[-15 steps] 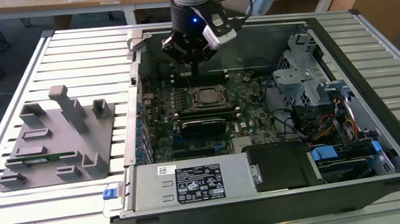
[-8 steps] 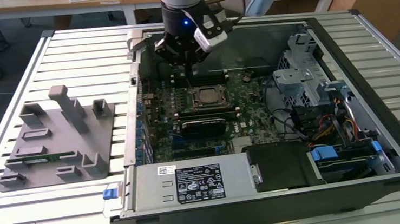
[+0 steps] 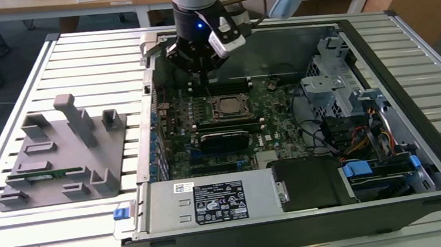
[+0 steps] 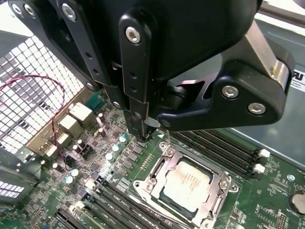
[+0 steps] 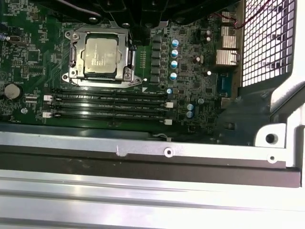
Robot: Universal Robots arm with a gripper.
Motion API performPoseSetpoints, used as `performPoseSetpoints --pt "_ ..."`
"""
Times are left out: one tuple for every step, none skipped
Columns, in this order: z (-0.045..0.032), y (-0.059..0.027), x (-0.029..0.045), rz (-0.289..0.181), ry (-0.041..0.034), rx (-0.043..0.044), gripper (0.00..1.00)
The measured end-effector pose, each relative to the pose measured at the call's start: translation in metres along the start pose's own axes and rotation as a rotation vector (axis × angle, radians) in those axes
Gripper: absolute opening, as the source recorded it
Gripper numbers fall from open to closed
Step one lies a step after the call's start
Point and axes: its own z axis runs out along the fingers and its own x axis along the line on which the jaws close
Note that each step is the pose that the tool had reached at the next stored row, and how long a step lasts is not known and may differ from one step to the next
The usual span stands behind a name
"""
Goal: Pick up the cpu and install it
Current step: 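Install the first cpu locking lever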
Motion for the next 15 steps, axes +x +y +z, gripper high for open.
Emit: performPoseSetpoints --pt "0.0000 0.0000 0.0003 0.000 0.0000 0.0001 0.11" --pt "0.0000 0.0000 0.0007 0.000 0.0000 0.0000 0.11" --pt "0.0001 0.0000 0.0013 0.000 0.0000 0.0000 0.11" --pt "0.0000 0.0000 0.0020 0.000 0.0001 0.0000 0.11" --pt "0.0000 0.0000 0.0028 0.000 0.0001 0.0001 0.11" --pt "0.0000 0.0001 0.0037 0.000 0.0000 0.0000 0.11" --pt "0.0000 0.0001 0.0046 0.000 0.0000 0.0000 0.11" --pt "0.0000 0.0002 0.0054 0.000 0.0000 0.0000 0.11" --pt "0.0000 0.0002 0.0062 0.000 0.0000 0.0000 0.11" --pt "0.0000 0.0002 0.0071 0.000 0.0000 0.0000 0.11" --pt "0.0000 0.0003 0.0081 0.000 0.0000 0.0000 0.11" --pt "0.0000 0.0005 0.0092 0.000 0.0000 0.0000 0.11" --pt "0.0001 0.0010 0.0099 0.000 0.0001 0.0000 0.11" --pt "0.0001 0.0016 0.0107 0.000 0.0001 0.0001 0.11" --pt "0.0002 0.0025 0.0114 0.000 0.0000 0.0000 0.11"
